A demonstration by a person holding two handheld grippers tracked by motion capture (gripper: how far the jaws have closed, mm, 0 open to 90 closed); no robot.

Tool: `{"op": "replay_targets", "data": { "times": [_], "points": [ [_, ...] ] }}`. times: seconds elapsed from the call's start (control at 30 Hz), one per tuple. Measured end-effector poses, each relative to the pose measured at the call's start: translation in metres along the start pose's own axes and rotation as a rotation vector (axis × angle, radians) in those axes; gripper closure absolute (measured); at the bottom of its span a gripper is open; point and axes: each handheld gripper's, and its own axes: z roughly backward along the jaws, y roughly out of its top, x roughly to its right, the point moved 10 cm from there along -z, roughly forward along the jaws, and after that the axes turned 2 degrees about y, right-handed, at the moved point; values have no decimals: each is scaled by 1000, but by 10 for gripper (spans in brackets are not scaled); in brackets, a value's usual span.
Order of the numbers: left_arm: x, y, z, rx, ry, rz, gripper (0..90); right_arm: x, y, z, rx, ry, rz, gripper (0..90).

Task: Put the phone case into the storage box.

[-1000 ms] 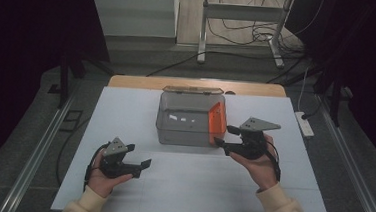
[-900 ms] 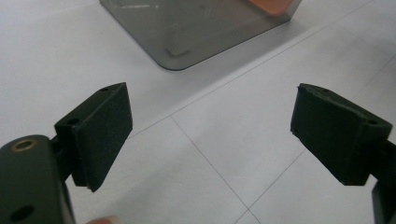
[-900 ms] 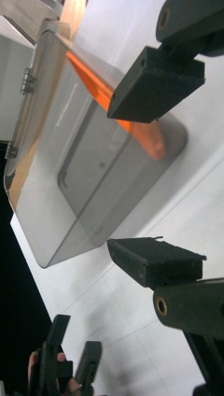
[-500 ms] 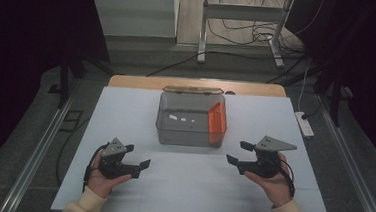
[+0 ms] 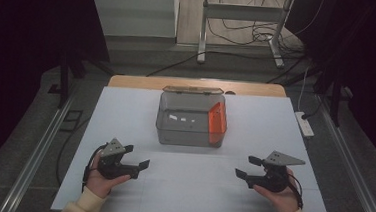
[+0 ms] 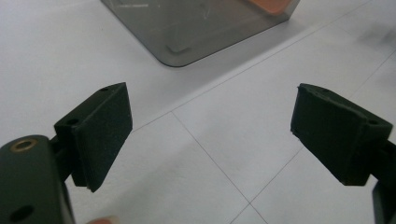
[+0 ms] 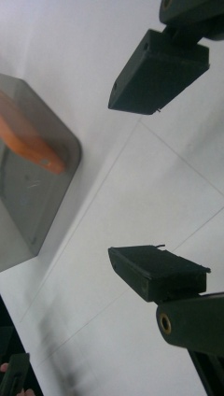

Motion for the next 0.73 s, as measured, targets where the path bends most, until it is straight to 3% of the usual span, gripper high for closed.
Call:
{"op": "replay_targets", "data": {
  "times": [0.73],
  "points": [
    [8,-5,-3,-24,-20,-19,131,5,1,-3,8,-27,40,240]
  ]
}}
